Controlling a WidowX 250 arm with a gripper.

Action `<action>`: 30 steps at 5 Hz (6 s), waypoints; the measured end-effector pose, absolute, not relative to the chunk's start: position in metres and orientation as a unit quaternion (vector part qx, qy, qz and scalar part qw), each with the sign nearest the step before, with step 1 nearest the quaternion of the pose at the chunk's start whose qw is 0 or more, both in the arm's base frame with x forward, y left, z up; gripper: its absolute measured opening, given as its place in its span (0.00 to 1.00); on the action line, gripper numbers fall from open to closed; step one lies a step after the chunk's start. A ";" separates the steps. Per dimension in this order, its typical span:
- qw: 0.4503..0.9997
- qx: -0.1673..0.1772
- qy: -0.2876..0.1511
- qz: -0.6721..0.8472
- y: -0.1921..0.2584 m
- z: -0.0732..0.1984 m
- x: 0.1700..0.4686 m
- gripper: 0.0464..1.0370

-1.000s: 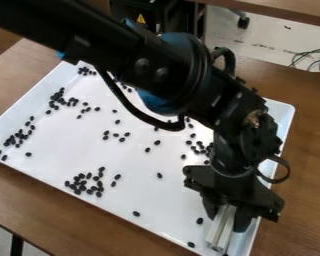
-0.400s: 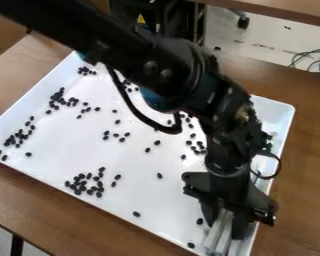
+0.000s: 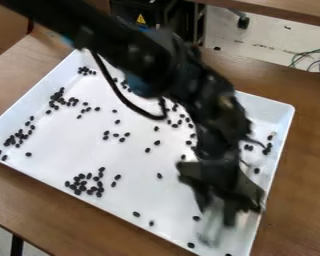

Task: Sweep into pile

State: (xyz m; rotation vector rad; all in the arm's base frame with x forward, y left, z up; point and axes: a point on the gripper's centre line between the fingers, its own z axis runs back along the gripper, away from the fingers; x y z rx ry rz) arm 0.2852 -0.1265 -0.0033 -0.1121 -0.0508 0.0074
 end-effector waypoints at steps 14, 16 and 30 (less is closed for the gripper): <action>0.993 -0.071 -0.030 -0.085 -0.215 0.032 0.292 0.32; 0.994 -0.078 -0.042 -0.071 -0.209 0.031 0.302 0.32; 0.995 -0.063 0.001 0.076 -0.003 -0.004 0.362 0.32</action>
